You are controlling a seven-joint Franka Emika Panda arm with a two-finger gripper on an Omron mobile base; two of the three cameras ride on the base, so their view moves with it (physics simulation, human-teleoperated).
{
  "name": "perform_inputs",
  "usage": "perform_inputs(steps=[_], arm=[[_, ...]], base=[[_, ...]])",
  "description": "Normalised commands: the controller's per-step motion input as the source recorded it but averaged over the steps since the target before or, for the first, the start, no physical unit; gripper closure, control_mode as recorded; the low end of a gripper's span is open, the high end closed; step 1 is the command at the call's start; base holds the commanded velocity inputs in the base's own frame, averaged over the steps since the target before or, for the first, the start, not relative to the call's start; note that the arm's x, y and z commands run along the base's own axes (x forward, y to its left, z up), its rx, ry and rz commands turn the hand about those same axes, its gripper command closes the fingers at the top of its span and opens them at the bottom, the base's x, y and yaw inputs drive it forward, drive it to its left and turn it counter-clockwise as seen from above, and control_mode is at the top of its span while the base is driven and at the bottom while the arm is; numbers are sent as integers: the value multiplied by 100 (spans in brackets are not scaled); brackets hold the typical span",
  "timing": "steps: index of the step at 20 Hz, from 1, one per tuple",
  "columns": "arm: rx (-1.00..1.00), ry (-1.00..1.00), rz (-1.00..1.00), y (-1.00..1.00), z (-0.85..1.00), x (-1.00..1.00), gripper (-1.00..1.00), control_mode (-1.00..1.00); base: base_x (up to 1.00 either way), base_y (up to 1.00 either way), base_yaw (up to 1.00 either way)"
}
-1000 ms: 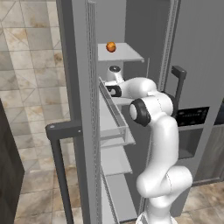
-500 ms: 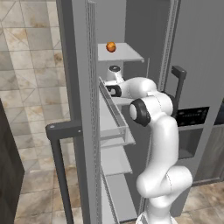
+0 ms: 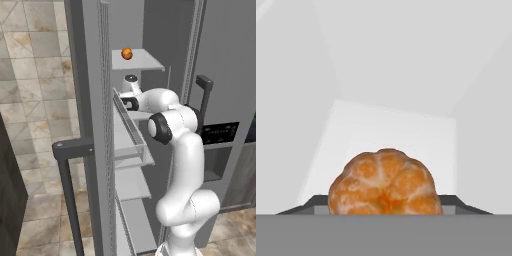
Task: Pick up the tangerine and peach from the fridge and place one fruit on each plate on the dining counter.
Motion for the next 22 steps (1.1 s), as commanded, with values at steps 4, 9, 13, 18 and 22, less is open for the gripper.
perform_inputs(steps=[4, 9, 13, 18, 22], arm=[[1, 0, 0, -6, 0, -34, 100, -100], [6, -10, 0, -29, 3, -100, 100, -100], [7, -12, 0, -22, 37, -100, 100, -100], [3, -11, 0, 0, 80, -100, 100, -100], [0, -9, 0, 0, 100, -100, 100, -100]], base=[[0, 0, 0], [0, 0, 0], [0, 0, 0], [0, 0, 0], [0, 0, 0]])
